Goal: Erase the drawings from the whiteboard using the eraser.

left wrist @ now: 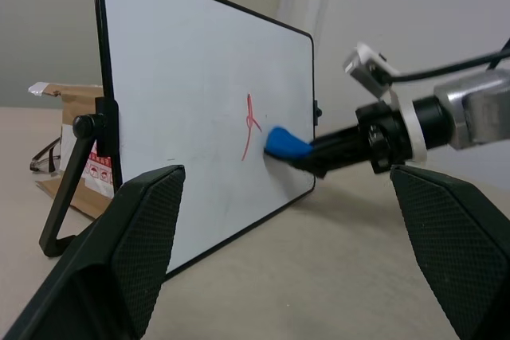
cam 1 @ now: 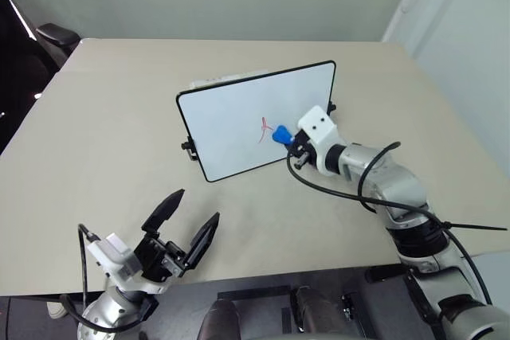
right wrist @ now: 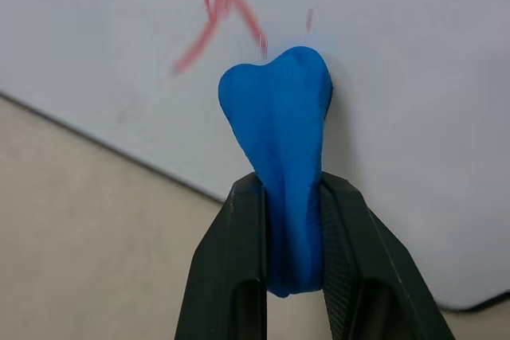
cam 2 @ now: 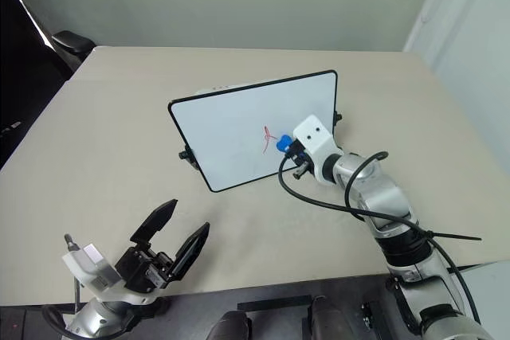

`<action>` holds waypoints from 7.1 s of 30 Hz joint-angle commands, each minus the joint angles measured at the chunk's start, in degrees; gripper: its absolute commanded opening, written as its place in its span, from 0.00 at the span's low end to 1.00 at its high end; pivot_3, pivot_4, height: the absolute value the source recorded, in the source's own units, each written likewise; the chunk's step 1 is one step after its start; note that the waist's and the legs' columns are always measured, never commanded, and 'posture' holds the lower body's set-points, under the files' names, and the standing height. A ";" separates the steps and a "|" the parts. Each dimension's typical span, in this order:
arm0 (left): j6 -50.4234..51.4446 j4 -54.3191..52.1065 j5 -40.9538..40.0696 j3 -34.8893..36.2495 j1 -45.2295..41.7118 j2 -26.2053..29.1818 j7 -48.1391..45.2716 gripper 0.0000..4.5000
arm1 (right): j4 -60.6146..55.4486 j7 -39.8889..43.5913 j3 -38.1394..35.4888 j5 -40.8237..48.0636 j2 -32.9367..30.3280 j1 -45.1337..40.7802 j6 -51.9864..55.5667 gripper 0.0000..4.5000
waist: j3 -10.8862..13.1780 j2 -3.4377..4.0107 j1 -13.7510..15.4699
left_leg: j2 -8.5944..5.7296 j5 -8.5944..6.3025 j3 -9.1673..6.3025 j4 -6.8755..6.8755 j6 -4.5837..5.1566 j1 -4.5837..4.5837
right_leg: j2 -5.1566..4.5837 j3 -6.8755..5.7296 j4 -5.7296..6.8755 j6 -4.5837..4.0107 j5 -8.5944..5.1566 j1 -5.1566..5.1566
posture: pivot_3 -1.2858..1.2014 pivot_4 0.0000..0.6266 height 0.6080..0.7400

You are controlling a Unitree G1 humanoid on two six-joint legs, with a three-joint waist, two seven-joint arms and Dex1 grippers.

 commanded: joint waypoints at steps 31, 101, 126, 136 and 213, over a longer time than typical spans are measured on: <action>-0.65 -2.37 0.25 -0.15 -0.27 -0.29 0.18 1.00 | -1.85 0.97 0.51 0.17 0.25 0.63 3.35 0.11 | 0.00 0.00 -0.02 | 0.00 0.03 0.00 0.02 -0.05 -0.06 | -0.01 0.00 0.00 0.00 0.01 -0.05 | 0.52 0.24 1.00; -0.85 -3.80 -0.33 -0.44 1.20 -0.20 -0.35 1.00 | -0.43 3.74 4.77 -1.73 -1.89 -2.22 3.88 0.11 | -0.01 -0.02 0.01 | 0.00 0.18 -0.02 0.05 -0.30 -0.27 | -0.03 0.00 0.01 -0.04 0.10 -0.20 | 0.52 0.24 1.00; -0.37 -3.33 -0.59 -0.44 0.44 -0.05 0.03 1.00 | 1.01 3.90 4.45 -1.92 -1.67 -0.71 1.43 0.11 | -0.02 -0.03 0.03 | 0.00 0.19 -0.03 0.06 -0.34 -0.35 | -0.05 0.00 0.00 -0.03 0.10 -0.28 | 0.52 0.24 1.00; -0.42 -3.54 -0.75 -0.36 0.56 -0.04 0.05 1.00 | 2.68 4.39 4.72 -2.00 -1.05 -1.20 -0.06 0.11 | -0.02 -0.02 -0.07 | 0.00 0.25 -0.03 0.08 -0.39 -0.33 | -0.04 0.00 0.03 0.03 0.20 -0.27 | 0.52 0.24 1.00; 0.27 -4.43 -2.70 0.94 1.03 0.35 0.15 1.00 | 6.14 7.65 7.15 -9.82 1.49 -2.56 -11.66 0.11 | -0.01 -0.02 -0.12 | 0.00 0.41 -0.07 0.03 -0.59 -0.39 | -0.07 0.00 -0.01 -0.20 0.33 -0.34 | 0.52 0.24 1.00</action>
